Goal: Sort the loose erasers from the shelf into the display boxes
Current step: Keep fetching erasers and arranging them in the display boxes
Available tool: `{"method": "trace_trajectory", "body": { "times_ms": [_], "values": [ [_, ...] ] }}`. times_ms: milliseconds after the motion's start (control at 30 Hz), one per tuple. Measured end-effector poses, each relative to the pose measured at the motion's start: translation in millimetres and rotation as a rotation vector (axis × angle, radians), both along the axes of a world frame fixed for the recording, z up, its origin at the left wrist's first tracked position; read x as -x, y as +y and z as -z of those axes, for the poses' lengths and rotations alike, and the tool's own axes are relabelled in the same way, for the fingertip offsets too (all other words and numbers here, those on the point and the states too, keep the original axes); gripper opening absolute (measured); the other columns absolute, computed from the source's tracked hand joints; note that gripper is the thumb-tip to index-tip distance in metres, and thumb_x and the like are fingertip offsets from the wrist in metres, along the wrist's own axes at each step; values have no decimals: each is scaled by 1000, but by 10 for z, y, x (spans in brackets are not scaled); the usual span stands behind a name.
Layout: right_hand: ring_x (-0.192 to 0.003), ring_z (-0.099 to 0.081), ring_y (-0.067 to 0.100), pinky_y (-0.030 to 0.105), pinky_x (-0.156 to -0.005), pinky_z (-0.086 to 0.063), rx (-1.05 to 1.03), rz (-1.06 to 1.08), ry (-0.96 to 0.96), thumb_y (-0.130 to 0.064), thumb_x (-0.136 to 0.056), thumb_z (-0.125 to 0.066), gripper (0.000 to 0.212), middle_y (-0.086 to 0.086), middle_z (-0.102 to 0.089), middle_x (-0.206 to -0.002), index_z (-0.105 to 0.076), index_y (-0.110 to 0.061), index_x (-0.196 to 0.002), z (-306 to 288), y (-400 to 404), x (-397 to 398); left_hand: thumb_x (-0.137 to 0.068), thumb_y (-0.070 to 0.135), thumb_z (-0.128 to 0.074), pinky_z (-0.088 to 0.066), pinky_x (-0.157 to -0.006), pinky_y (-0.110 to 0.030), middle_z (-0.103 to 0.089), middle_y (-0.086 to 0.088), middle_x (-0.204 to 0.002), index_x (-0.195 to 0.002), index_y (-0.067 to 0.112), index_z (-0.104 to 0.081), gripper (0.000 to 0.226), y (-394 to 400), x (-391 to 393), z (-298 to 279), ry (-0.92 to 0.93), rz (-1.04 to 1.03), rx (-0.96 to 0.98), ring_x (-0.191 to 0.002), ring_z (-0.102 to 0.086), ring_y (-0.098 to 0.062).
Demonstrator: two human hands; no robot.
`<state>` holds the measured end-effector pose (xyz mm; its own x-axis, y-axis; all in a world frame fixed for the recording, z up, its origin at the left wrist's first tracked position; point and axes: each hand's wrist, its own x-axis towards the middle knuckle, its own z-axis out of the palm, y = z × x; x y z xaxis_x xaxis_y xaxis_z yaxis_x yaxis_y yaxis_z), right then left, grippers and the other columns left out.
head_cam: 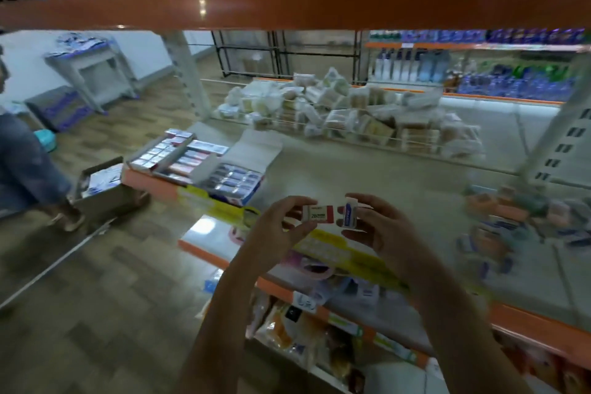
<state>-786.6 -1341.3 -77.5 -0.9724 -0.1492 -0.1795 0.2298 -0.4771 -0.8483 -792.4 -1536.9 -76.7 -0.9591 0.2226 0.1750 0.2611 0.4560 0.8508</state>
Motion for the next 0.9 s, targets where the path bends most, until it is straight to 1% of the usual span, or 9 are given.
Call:
{"method": "trace_trajectory", "body": {
  "times_ms": [167, 333, 433, 500, 567, 667, 733, 800, 900],
  "values": [
    [-65, -67, 15, 22, -58, -57, -18, -42, -26, 6, -89, -48, 23, 9, -69, -79, -62, -6, -102, 13, -931, 208, -84, 15, -70, -48, -67, -10, -66, 9, -99, -99, 43, -58, 34, -886, 113, 16, -39, -14, -29, -81, -63, 3],
    [-71, -67, 4, 15, -55, -50, -403, -124, 81, 8, -81, -61, 34, 7, -66, -94, -60, -15, -107, 8, -1610, 351, -85, 14, -68, -50, -74, -14, -67, 10, -101, -109, 32, -61, 31, -1593, 283, 102, -14, -36, 9, -92, -62, 0],
    [-68, -65, 1, 12, -58, -49, -530, -110, 163, 7, -81, -63, 35, 5, -64, -90, -61, -17, -107, 1, -1882, 493, -85, 13, -68, -49, -73, -14, -66, 9, -100, -110, 28, -62, 31, -1912, 401, 181, -2, -51, 16, -92, -61, -3],
    [-68, -63, 4, 12, -57, -48, -629, -121, 208, 5, -82, -63, 35, 3, -62, -89, -61, -16, -110, 10, -2037, 631, -84, 11, -68, -48, -73, -12, -66, 9, -100, -111, 26, -62, 31, -2093, 507, 214, 11, -58, 1, -90, -61, -1],
    [-72, -60, 6, 11, -56, -46, -754, -111, 275, 1, -82, -65, 34, -2, -61, -86, -62, -18, -110, 24, -2192, 802, -84, 10, -68, -47, -73, -11, -66, 9, -101, -110, 26, -62, 32, -2263, 644, 233, 19, -70, -5, -90, -60, 2],
    [-79, -59, 2, 10, -68, -46, -935, -58, 399, -4, -80, -67, 33, -12, -62, -85, -61, -29, -102, 32, -2410, 1091, -84, 12, -69, -48, -74, -10, -64, 13, -101, -108, 35, -59, 35, -2500, 893, 235, 23, -71, -1, -90, -60, 2],
    [-82, -59, -1, 10, -70, -45, -1008, -60, 457, -8, -79, -69, 35, -18, -61, -87, -58, -33, -100, 51, -2529, 1284, -83, 16, -69, -51, -78, -15, -63, 16, -101, -108, 36, -59, 33, -2631, 1095, 241, 37, -68, 25, -92, -61, -1],
    [-82, -59, -1, 7, -67, -44, -1040, -63, 483, -8, -80, -69, 35, -21, -58, -87, -54, -33, -99, 85, -2629, 1436, -83, 16, -70, -54, -80, -23, -63, 14, -102, -110, 30, -62, 31, -2739, 1299, 245, 42, -70, 25, -93, -62, -6],
    [-89, -60, 8, 11, -75, -46, -1143, -40, 501, -6, -80, -67, 30, -12, -62, -92, -59, -21, -105, 172, -2742, 1587, -82, 11, -70, -55, -79, -28, -64, 4, -105, -110, 24, -62, 32, -2839, 1594, 229, 22, -19, 15, -95, -63, -12]
  ]
}}
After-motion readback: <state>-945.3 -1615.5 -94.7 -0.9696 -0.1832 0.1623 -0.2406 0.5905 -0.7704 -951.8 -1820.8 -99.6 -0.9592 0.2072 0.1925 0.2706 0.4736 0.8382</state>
